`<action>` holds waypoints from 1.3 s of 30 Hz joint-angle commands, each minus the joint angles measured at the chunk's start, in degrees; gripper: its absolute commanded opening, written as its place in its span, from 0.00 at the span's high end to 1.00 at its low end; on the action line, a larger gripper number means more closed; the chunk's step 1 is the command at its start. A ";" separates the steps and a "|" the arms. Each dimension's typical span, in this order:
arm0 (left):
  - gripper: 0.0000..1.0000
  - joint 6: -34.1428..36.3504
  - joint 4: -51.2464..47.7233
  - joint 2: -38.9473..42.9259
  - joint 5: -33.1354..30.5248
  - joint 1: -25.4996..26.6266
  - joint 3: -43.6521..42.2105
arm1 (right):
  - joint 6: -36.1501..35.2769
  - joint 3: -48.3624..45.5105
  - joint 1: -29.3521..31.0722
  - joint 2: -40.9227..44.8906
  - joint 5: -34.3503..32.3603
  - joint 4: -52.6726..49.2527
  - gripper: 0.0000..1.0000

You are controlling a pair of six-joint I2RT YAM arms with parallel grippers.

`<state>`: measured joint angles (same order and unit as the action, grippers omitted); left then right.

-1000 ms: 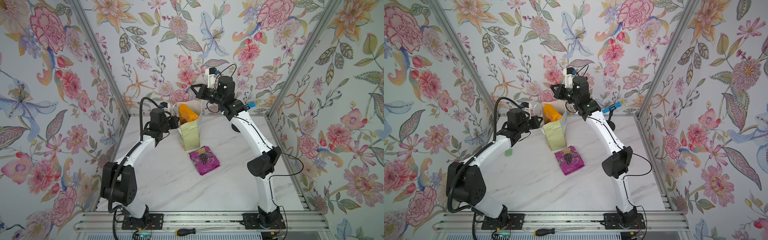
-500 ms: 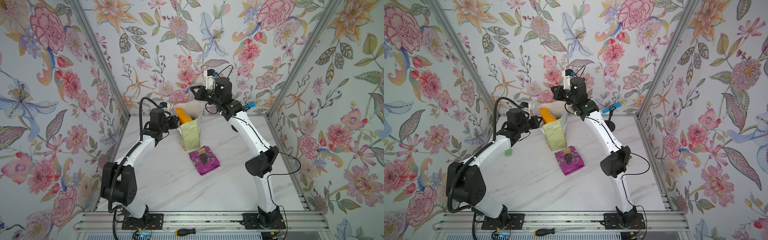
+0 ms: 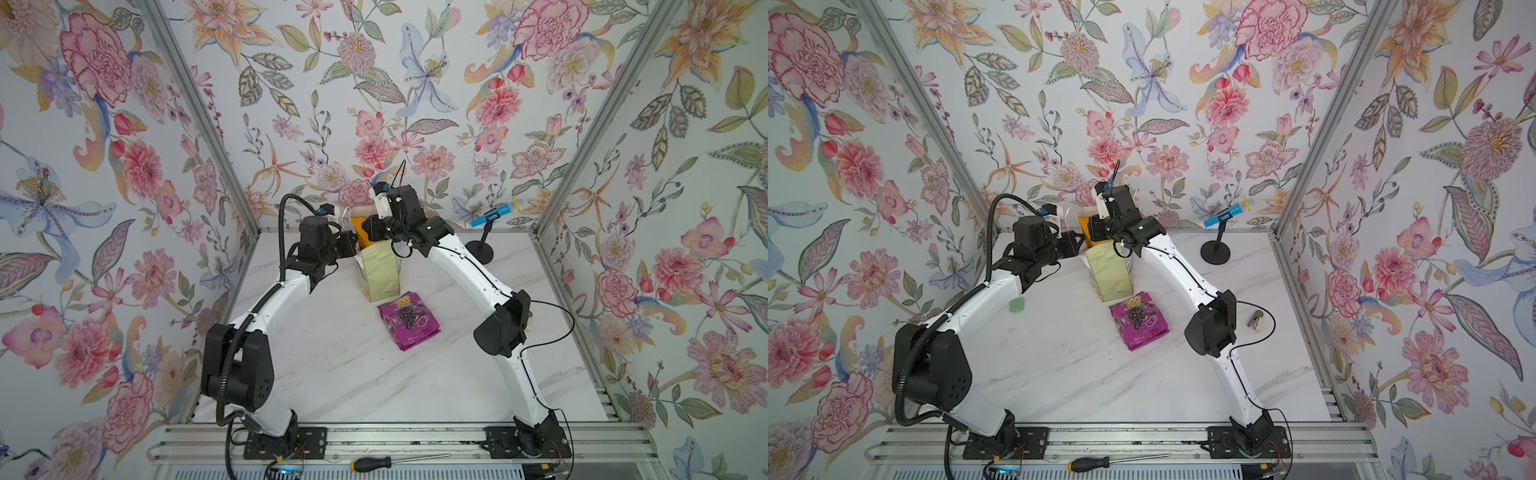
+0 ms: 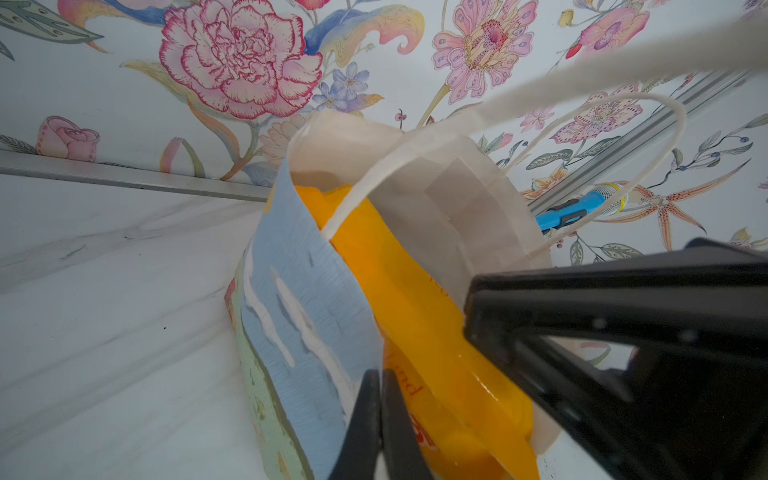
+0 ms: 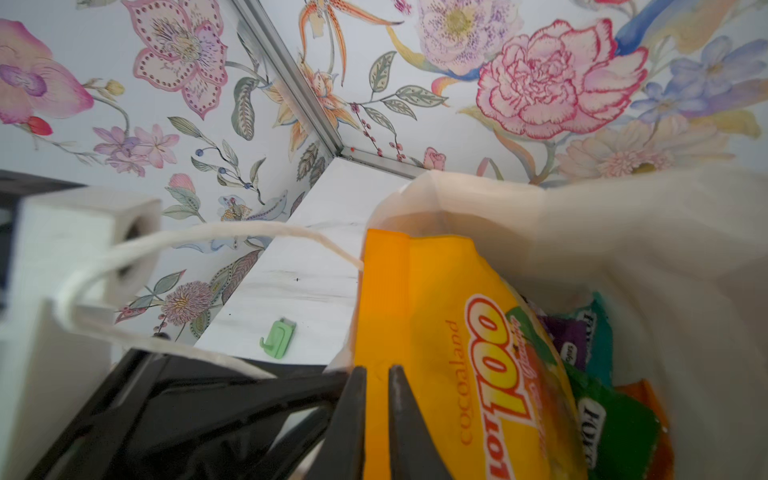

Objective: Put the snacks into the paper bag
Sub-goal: 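Lower the yellow pack into the bag and open the right gripper, then move the right gripper down to the purple LOT 100 grape pack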

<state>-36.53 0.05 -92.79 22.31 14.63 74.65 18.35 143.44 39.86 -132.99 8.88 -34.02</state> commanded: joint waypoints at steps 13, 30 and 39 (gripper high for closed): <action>1.00 -0.12 2.82 -0.17 1.99 0.23 2.89 | 1.50 1.64 -2.27 -0.26 5.05 -2.26 0.75; 1.00 -0.47 4.13 -1.07 2.74 0.18 2.69 | 4.97 -46.90 -10.56 38.22 8.95 12.75 0.50; 1.00 0.06 3.48 -0.95 2.33 0.03 2.98 | 19.98 -86.49 -12.98 56.45 6.13 20.28 0.48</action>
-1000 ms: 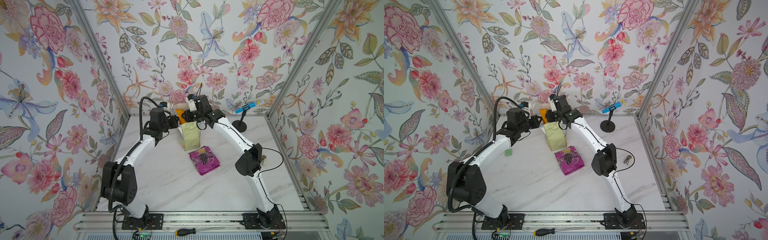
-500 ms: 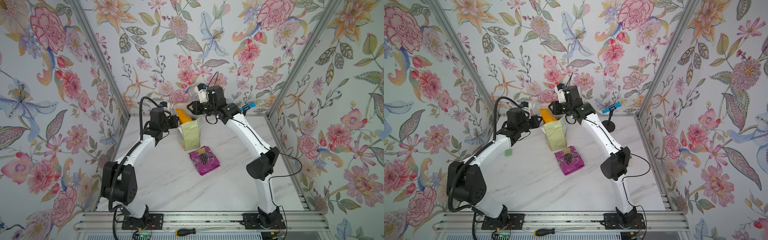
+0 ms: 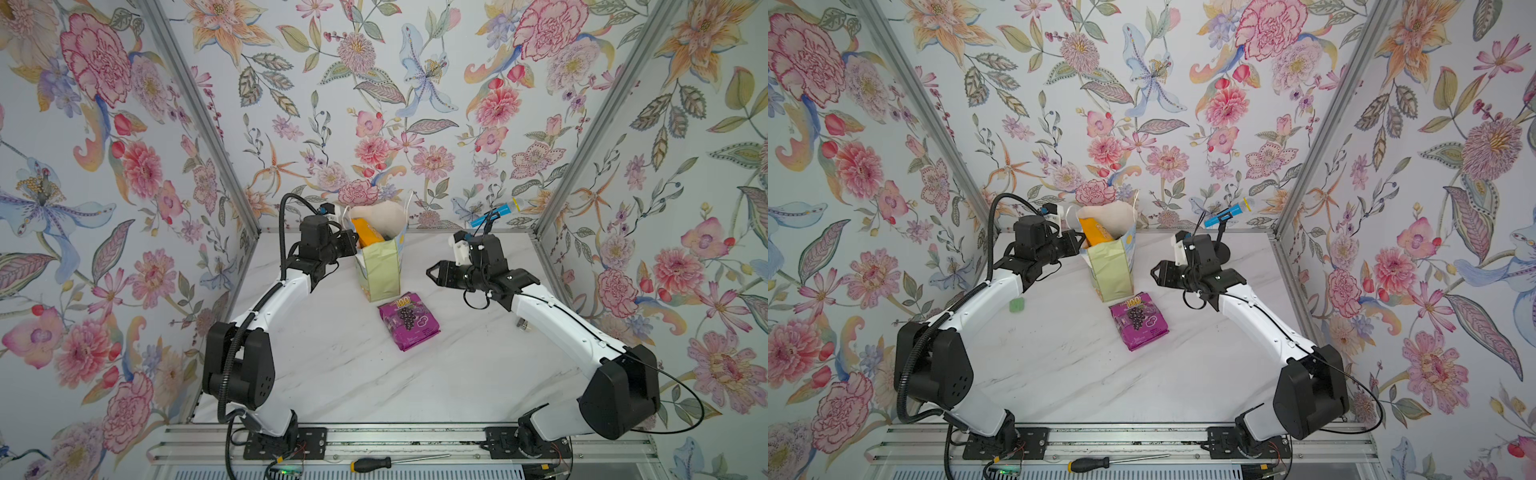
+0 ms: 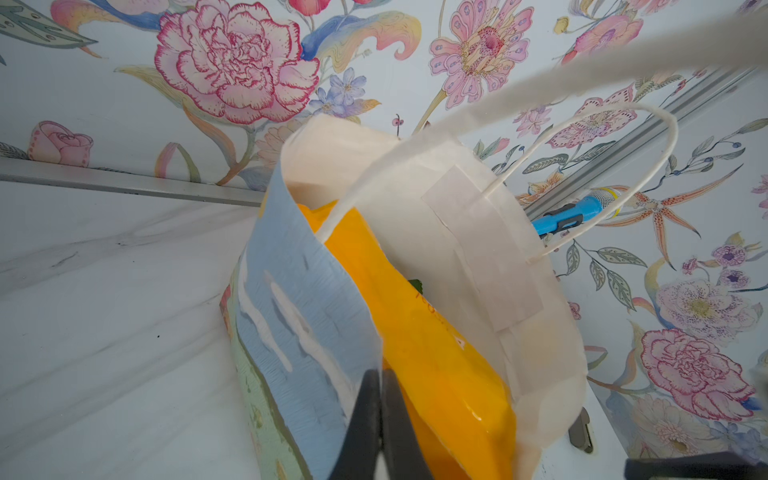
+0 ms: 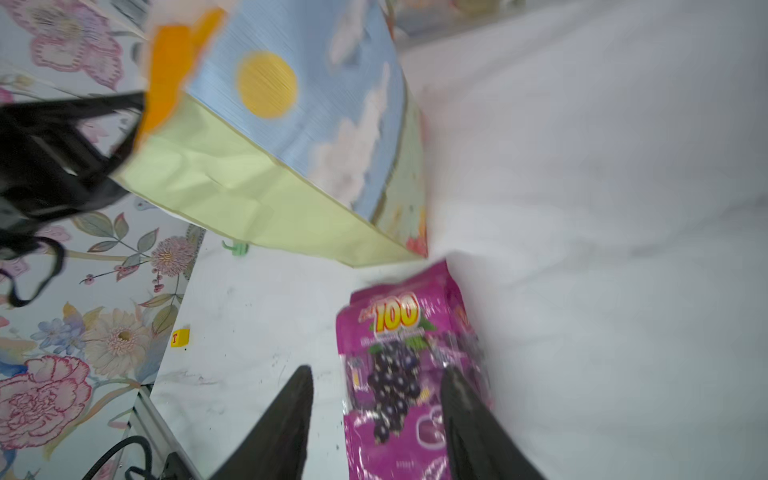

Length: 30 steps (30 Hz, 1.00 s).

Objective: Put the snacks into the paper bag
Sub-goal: 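Move the right gripper down to the purple LOT 100 grape pack, then close the right gripper on the purple grape pack's edge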

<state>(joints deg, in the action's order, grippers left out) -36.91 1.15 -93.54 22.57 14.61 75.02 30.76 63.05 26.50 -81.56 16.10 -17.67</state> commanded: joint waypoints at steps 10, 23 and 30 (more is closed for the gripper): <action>1.00 0.65 2.33 0.11 2.29 -0.01 2.13 | 26.01 -31.26 5.09 17.49 -5.57 11.26 0.47; 1.00 0.69 2.41 1.00 2.03 -0.04 0.73 | 31.01 -38.69 5.49 16.66 -4.58 21.26 0.48; 1.00 0.61 2.45 0.99 1.95 0.02 0.61 | 31.70 -39.22 5.49 14.25 -4.90 24.98 0.53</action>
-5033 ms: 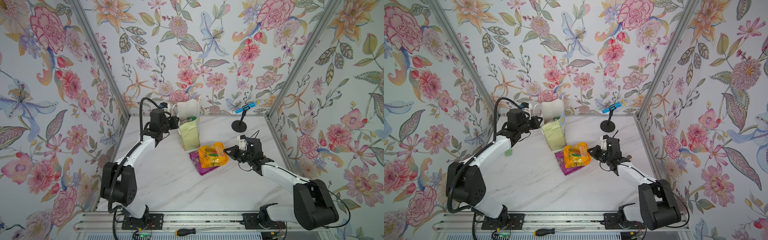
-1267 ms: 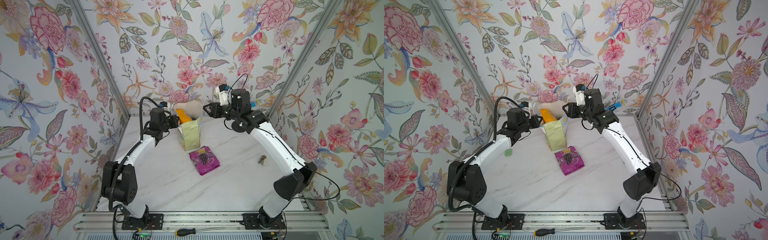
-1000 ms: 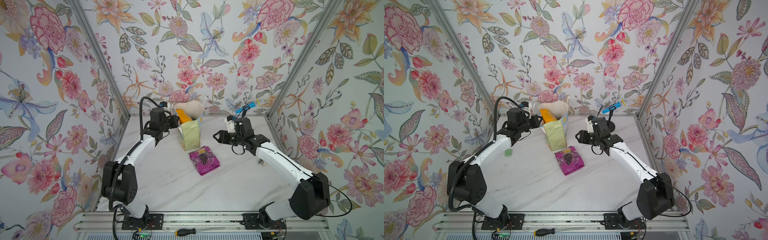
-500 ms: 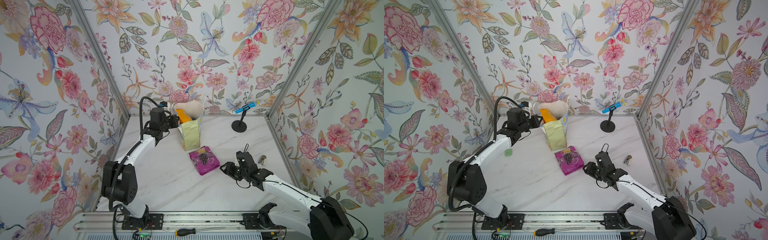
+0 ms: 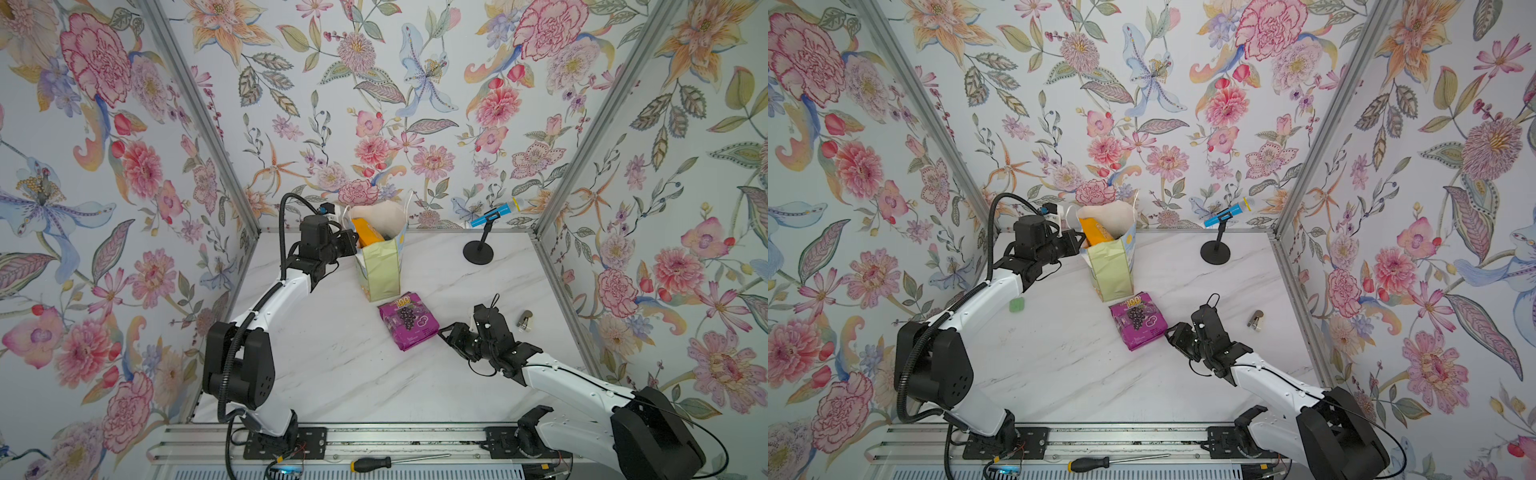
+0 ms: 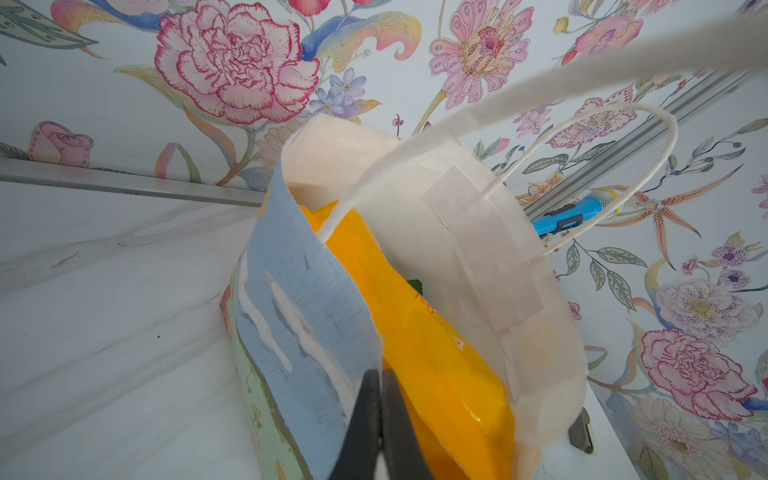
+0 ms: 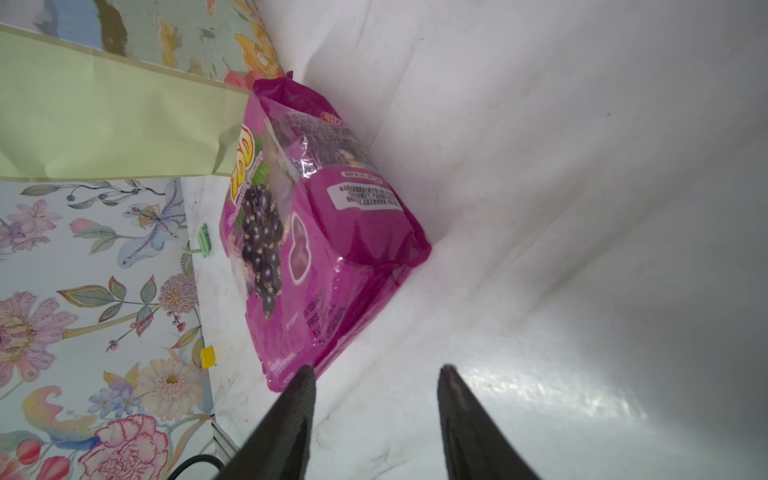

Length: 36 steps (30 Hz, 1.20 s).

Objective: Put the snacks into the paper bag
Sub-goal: 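Close the right gripper on the purple grape pack's edge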

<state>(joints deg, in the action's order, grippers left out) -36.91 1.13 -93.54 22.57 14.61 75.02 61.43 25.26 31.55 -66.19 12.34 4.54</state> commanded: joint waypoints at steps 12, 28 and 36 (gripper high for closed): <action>1.00 0.43 2.42 1.06 1.96 -0.02 0.67 | 1.94 -2.18 0.27 -6.20 -1.44 8.86 0.62; 1.00 0.78 2.30 1.09 1.89 -0.10 0.41 | 0.74 -0.06 -0.44 -8.49 -1.28 9.63 0.65; 1.00 0.08 3.02 0.82 2.31 -0.05 0.39 | -0.43 0.67 -1.05 -6.52 -2.14 7.26 0.65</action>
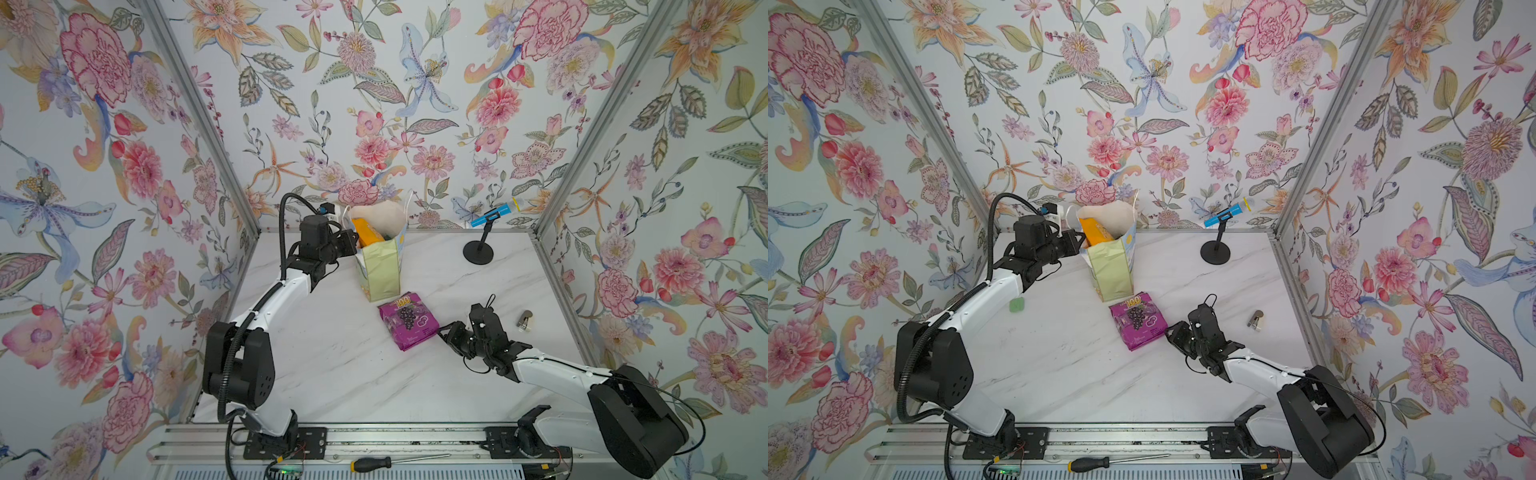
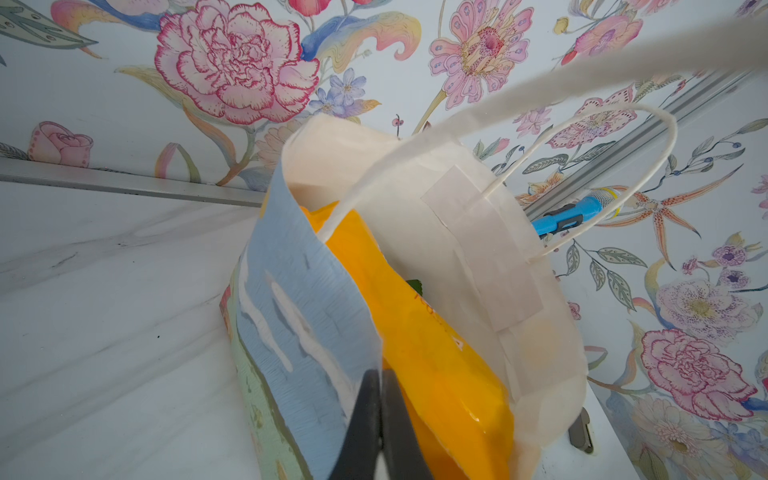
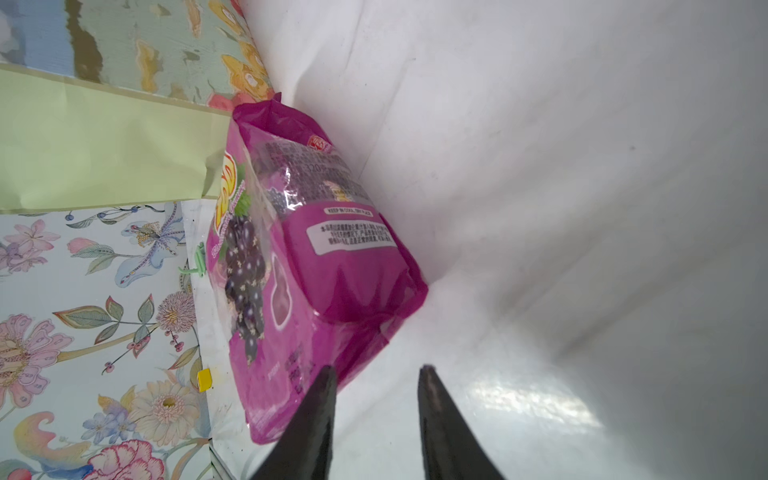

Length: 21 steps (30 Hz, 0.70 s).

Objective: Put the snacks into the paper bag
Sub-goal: 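Close the right gripper on the purple grape pack's edge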

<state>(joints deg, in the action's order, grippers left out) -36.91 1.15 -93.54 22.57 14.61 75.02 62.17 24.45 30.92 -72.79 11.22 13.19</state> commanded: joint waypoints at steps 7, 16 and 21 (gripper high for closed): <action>1.00 0.34 2.68 1.14 2.14 -0.06 0.42 | -1.09 2.25 -0.42 -4.22 0.60 2.22 0.68; 1.00 0.25 2.88 1.01 2.27 -0.03 0.52 | -0.91 2.80 -0.33 -7.07 0.89 4.44 0.73; 1.00 0.34 2.76 1.08 2.22 -0.07 0.49 | -0.82 3.27 -0.22 -8.27 1.03 5.51 0.73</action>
<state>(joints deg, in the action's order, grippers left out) -36.91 1.15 -93.54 22.57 14.61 75.02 61.78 26.24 30.68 -80.01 11.77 16.75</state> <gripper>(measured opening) 0.051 0.274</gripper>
